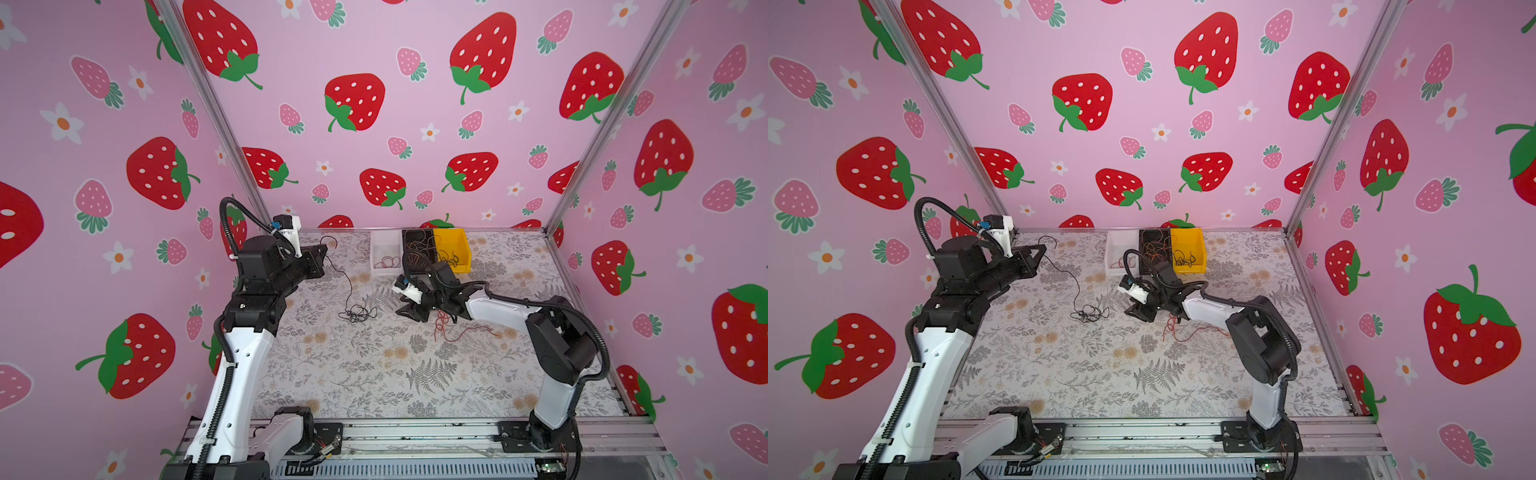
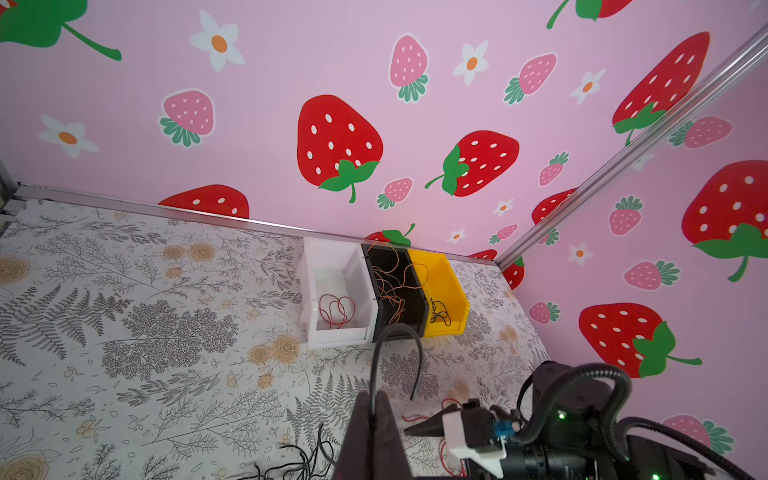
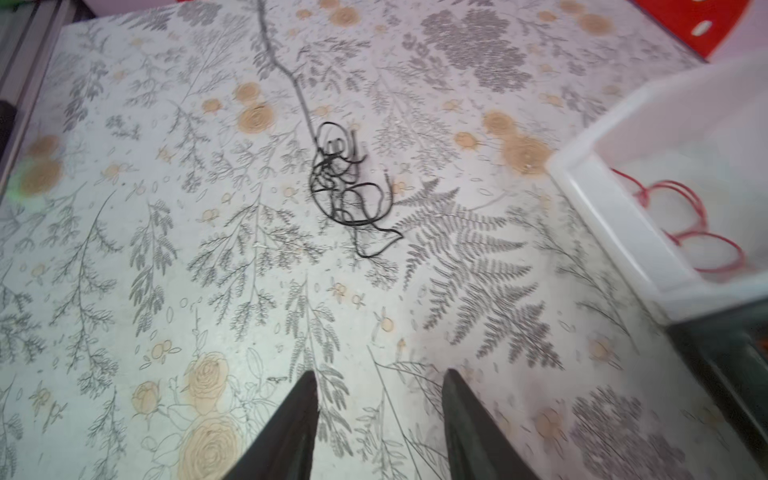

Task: Untangle the cables

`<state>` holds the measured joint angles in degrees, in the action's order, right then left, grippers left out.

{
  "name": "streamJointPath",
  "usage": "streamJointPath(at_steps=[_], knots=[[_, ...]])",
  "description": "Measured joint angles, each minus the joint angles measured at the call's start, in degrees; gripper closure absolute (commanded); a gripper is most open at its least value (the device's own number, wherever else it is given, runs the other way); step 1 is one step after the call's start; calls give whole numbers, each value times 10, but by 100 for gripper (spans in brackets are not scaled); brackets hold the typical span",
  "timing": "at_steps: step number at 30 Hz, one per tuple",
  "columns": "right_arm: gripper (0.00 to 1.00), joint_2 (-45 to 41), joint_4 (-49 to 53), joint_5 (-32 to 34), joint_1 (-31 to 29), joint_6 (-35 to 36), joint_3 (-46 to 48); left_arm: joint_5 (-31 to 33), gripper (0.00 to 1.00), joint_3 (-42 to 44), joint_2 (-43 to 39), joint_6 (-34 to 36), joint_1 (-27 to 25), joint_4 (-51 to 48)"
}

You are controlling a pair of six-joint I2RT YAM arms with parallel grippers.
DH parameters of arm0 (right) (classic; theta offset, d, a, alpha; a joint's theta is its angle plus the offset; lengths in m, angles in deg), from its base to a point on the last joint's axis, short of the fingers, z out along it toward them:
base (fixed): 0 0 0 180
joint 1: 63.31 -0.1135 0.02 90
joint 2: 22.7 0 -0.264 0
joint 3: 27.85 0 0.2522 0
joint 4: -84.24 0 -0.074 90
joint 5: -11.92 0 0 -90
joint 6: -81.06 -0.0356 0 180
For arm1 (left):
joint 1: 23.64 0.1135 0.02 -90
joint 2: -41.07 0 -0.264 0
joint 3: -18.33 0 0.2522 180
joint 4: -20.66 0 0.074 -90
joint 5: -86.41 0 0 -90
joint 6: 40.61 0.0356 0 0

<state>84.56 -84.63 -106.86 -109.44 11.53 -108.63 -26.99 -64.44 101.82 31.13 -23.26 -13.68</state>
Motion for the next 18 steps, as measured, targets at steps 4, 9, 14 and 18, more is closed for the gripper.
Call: streamJointPath(at_steps=[4,9,14,18], knots=[[43,44,-21,10,-38,52,-6,-17,100,0,0,-2,0,13],[42,111,-25,41,-41,63,-65,-33,100,2,-2,-6,-2,20],[42,150,-27,56,-40,62,-113,-43,100,2,-7,-10,-6,27],[44,168,-29,53,-40,57,-127,-44,100,3,-10,-10,-7,28]])
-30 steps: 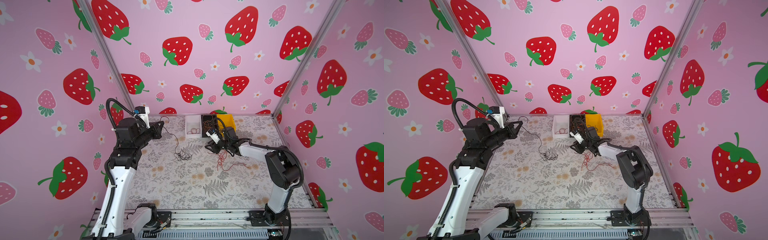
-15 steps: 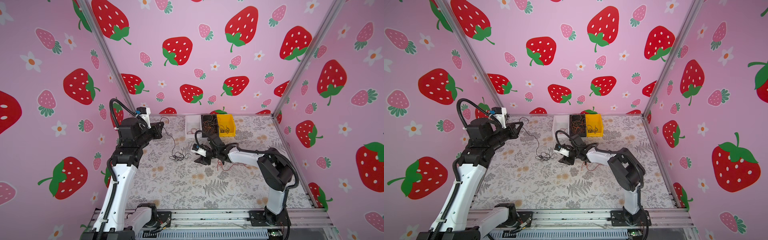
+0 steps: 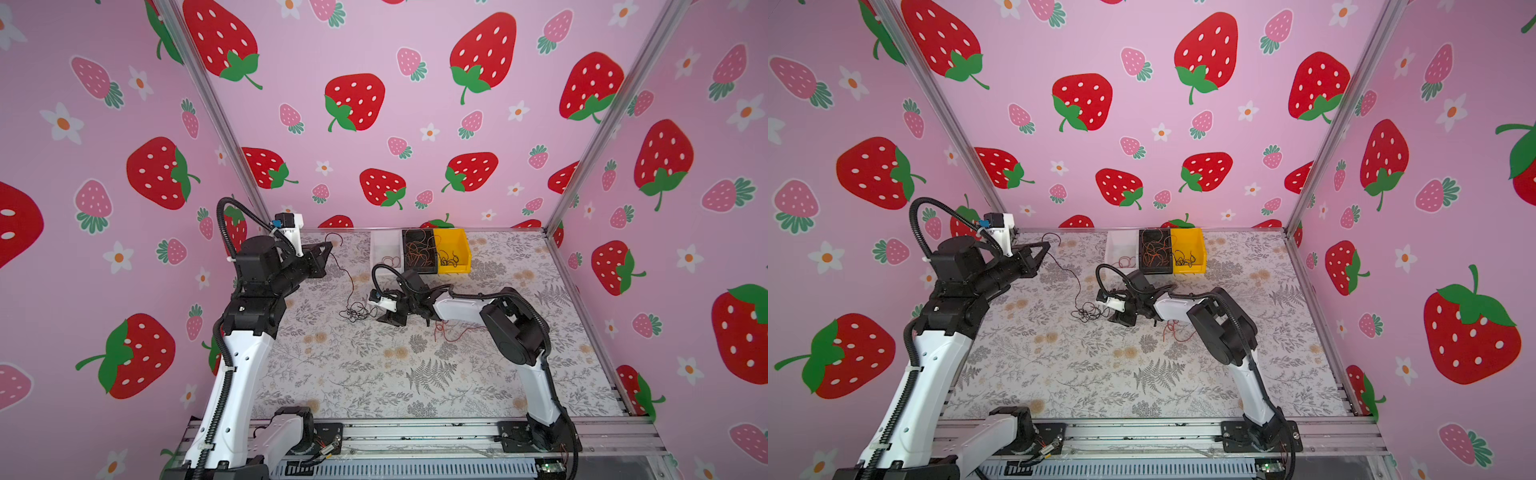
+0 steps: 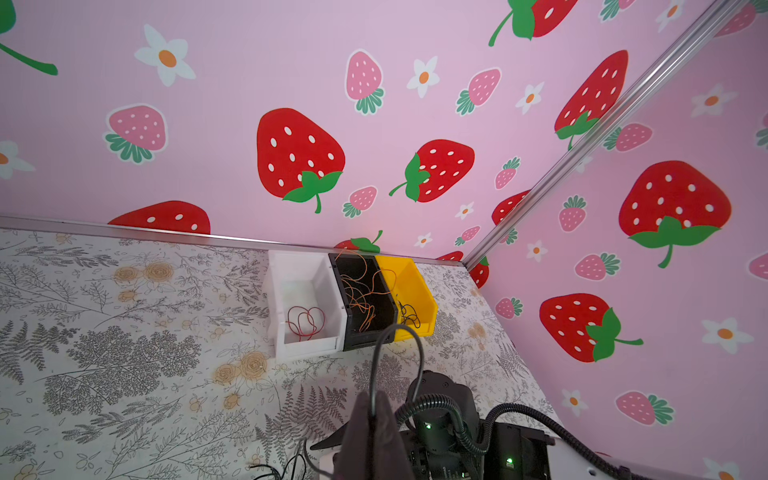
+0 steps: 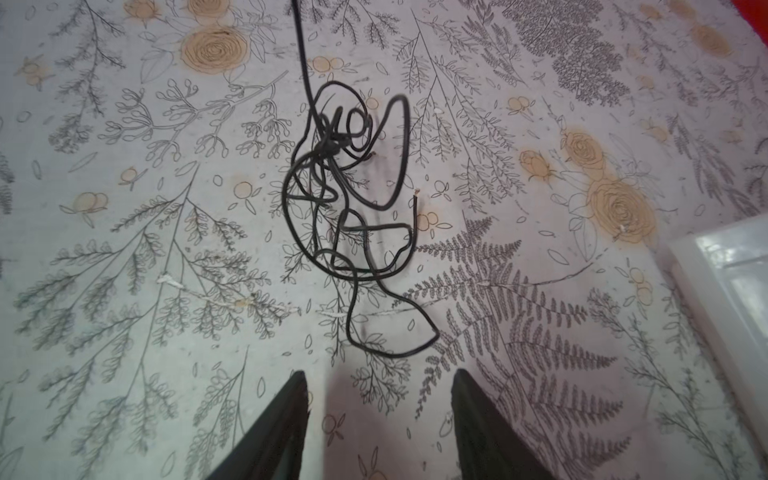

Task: Untangle the cables

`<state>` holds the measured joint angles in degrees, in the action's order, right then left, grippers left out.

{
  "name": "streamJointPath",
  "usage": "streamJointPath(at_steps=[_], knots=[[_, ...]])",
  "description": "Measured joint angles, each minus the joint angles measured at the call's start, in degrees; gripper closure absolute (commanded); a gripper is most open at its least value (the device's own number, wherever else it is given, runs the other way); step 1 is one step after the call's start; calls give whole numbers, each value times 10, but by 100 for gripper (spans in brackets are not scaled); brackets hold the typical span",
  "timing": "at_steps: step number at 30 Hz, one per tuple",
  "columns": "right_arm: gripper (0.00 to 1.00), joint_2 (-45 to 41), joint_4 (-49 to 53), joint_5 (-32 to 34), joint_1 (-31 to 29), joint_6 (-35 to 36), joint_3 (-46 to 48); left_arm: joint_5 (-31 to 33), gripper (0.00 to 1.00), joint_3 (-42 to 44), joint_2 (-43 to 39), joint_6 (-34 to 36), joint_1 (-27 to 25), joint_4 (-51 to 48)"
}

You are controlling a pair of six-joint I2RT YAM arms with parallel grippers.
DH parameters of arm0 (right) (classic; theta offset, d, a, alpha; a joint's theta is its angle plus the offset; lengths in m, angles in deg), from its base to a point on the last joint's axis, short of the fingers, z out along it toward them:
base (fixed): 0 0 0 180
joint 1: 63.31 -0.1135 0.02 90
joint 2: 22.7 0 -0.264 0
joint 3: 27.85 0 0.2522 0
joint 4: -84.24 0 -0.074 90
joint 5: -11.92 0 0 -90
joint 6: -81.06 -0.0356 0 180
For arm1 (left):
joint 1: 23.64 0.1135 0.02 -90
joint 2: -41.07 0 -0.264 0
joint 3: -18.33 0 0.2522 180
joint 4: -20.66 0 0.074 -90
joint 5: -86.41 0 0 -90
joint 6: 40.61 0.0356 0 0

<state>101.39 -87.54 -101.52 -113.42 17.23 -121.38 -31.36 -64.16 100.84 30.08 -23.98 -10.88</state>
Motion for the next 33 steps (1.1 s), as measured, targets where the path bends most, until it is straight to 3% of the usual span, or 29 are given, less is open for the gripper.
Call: streamJointPath(at_steps=[9,13,22,28,33], knots=[[48,47,4,-14,0,-8,-53,-2,100,8,-2,0,0,0],[57,66,13,-16,0,-14,-81,-1,100,13,-7,0,0,0],[98,67,22,-25,0,-21,-86,4,100,17,-12,1,-1,0],[100,34,3,-16,6,-56,-40,42,100,25,-23,8,-1,-5],[100,-78,-1,12,48,-84,50,141,100,10,-17,20,6,-49]])
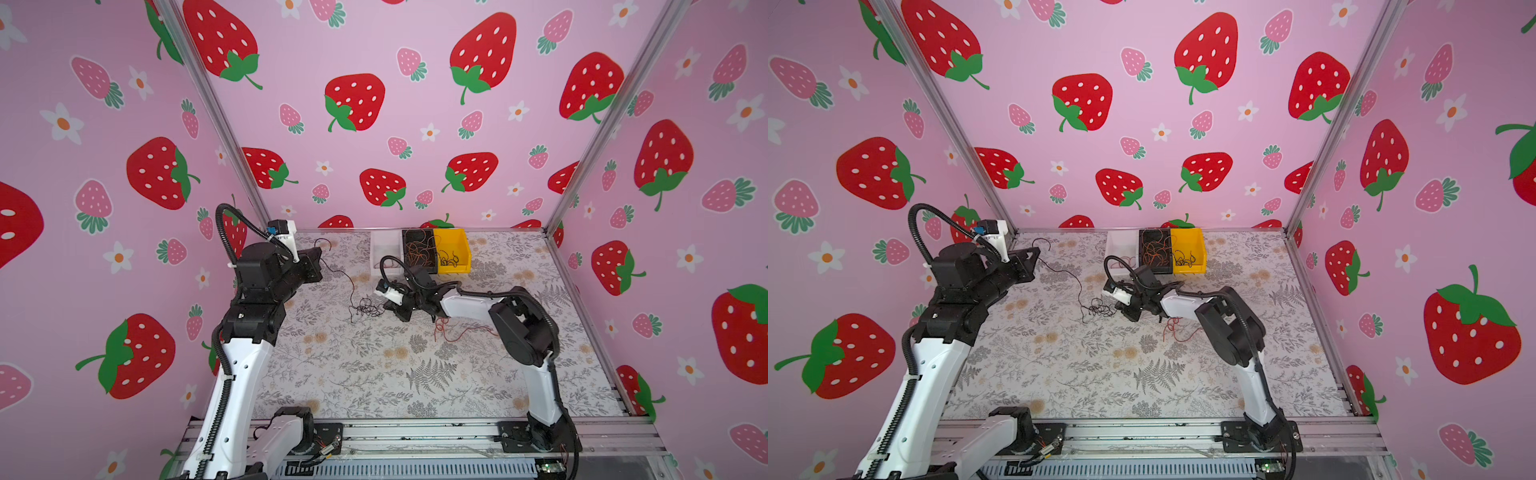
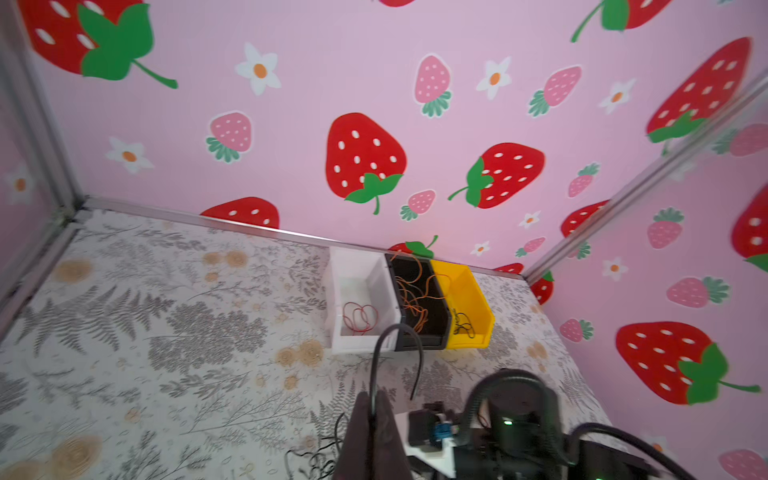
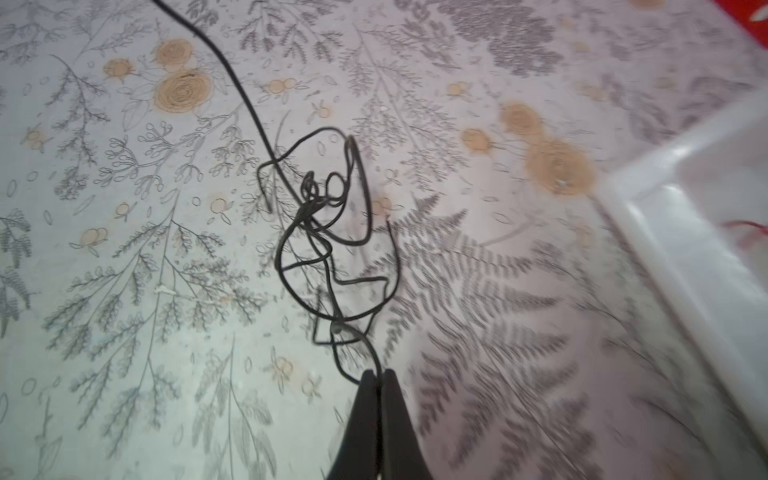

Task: Untangle the cables

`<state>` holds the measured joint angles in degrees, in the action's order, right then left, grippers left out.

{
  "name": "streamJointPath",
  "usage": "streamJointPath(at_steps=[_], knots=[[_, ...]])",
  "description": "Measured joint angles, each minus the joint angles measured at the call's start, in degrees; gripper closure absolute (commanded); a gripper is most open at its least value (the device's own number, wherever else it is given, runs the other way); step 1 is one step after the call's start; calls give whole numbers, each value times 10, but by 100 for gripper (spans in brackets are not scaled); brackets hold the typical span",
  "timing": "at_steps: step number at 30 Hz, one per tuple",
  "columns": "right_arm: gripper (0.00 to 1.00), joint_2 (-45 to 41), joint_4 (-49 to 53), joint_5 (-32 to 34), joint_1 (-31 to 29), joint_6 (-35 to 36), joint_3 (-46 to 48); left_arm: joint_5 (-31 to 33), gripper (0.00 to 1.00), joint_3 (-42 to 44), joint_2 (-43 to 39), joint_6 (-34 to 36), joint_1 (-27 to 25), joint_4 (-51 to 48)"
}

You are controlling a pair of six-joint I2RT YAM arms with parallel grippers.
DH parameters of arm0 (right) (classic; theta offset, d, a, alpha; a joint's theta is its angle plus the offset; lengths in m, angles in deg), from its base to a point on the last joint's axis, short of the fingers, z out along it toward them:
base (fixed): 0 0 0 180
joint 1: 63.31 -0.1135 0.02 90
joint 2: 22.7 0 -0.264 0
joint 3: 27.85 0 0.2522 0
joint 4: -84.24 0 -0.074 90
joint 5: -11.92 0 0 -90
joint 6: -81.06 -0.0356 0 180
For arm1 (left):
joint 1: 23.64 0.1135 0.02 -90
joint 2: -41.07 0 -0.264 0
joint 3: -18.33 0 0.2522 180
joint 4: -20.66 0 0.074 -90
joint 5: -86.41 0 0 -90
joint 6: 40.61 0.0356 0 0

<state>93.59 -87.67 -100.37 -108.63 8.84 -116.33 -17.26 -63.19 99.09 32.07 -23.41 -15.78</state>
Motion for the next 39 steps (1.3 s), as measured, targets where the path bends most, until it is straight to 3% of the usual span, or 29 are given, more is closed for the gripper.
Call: streamJointPath(at_steps=[6,12,24,39], knots=[[100,-158,-9,40,106,-8,92,69,100,-26,21,1,44,-27],[100,-238,-10,73,195,-21,142,82,100,-44,49,6,61,-29],[100,-264,0,90,313,-50,163,83,100,-62,87,22,93,-29],[100,-284,28,111,394,-61,173,85,100,-62,98,36,129,-34]])
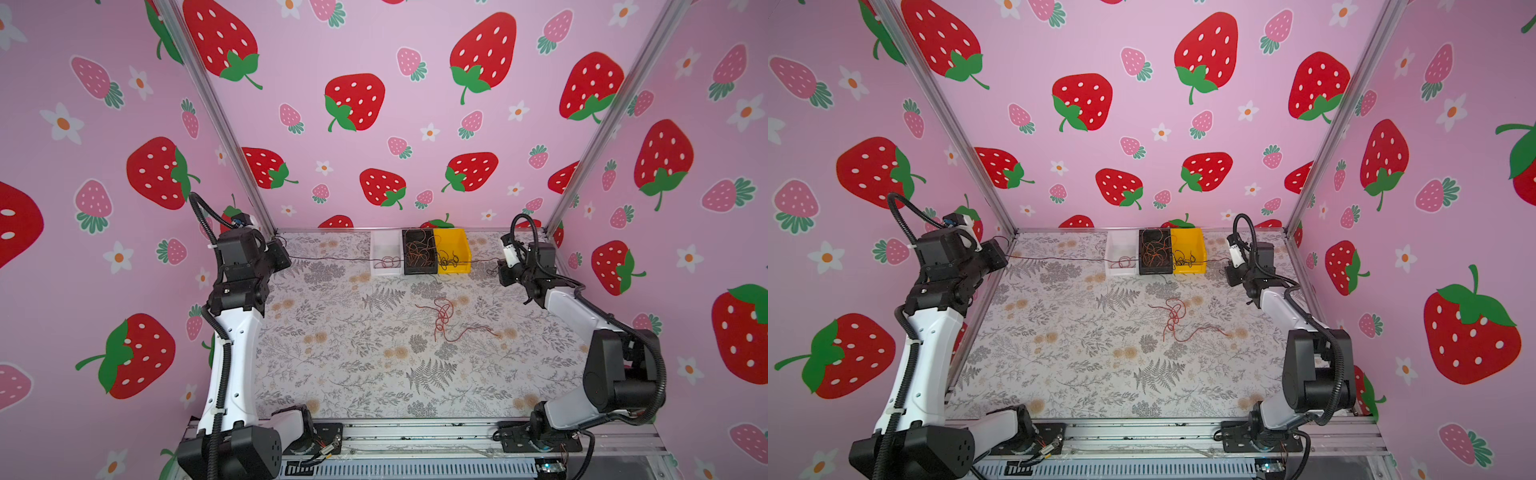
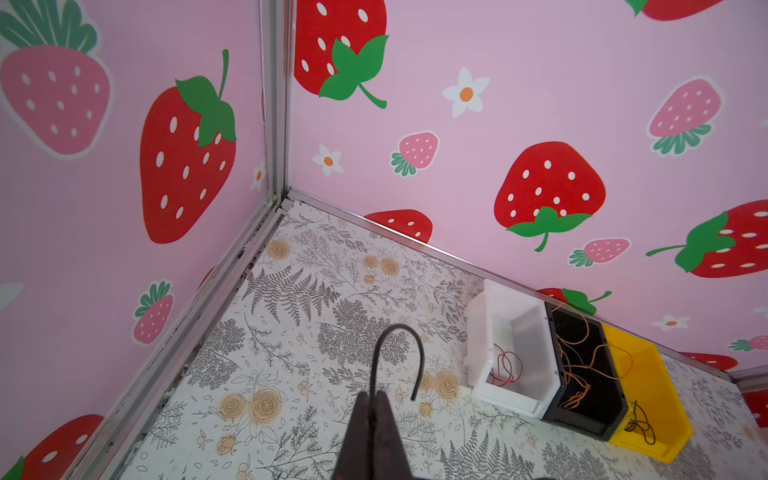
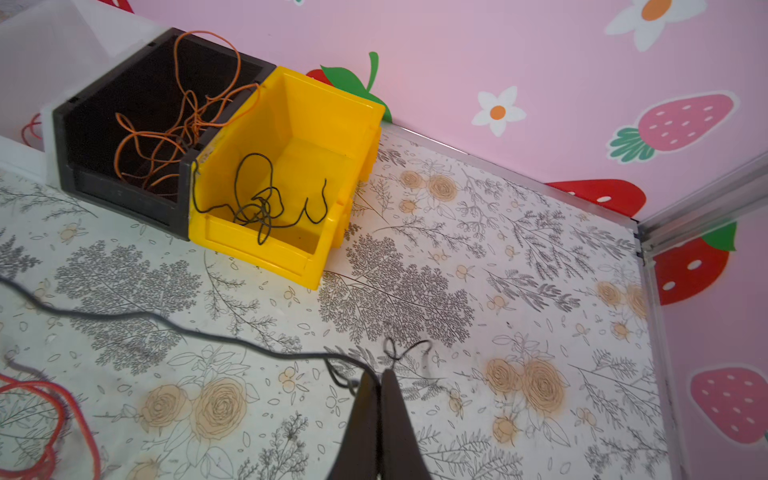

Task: Untangle the cables

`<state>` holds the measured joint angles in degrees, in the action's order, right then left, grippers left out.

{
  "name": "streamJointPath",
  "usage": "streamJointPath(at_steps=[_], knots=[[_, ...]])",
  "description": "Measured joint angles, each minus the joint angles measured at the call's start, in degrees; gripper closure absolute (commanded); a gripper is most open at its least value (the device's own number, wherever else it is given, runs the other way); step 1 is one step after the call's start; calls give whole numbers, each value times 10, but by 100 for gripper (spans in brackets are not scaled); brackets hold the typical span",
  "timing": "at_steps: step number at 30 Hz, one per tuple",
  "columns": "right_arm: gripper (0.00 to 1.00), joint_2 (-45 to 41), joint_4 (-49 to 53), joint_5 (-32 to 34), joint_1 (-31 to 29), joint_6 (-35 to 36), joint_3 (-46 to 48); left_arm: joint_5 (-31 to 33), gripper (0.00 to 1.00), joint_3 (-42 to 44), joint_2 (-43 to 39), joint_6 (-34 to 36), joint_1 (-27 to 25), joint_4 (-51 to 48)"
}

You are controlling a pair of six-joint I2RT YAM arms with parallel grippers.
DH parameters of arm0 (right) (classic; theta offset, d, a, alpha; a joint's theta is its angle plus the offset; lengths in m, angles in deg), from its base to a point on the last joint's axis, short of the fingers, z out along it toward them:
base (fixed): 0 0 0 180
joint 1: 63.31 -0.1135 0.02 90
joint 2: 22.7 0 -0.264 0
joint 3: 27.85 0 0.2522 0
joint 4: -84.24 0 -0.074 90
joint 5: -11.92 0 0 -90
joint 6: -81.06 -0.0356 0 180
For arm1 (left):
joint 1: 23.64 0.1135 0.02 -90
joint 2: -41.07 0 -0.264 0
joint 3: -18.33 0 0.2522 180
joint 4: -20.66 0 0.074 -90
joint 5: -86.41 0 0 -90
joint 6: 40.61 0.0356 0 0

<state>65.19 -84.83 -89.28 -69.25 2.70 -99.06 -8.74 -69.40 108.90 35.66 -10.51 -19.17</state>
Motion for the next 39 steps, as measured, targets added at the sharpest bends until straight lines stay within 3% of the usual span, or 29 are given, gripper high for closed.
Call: streamJointPath(at_steps=[15,28,33,39], knots=[[100,0,10,10,80,-1,28,-9,100,0,11,4,16,-12],[100,1,19,-37,71,-1,33,-133,100,-20,17,-28,6,-7],[100,1,31,-39,39,0,58,-172,100,-52,20,-41,-29,2],[100,1,40,-38,13,-3,72,-193,100,-133,45,-46,-118,18]])
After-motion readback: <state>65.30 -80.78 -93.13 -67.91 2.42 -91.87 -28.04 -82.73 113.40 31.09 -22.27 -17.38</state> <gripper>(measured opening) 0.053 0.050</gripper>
